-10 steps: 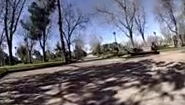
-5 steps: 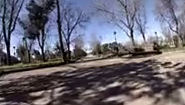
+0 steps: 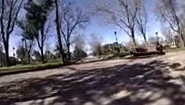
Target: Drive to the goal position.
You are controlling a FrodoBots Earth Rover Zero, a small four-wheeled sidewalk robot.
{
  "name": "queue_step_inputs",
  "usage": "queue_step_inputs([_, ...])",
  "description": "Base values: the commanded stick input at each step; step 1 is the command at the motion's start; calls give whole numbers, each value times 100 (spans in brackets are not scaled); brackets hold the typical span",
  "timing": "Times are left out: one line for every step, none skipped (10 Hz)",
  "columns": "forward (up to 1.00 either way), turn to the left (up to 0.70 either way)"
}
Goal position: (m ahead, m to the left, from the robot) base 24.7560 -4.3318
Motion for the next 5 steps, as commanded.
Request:
queue_step_inputs([100,0])
queue_step_inputs([100,0])
queue_step_inputs([100,0])
queue_step_inputs([100,0])
queue_step_inputs([100,0])
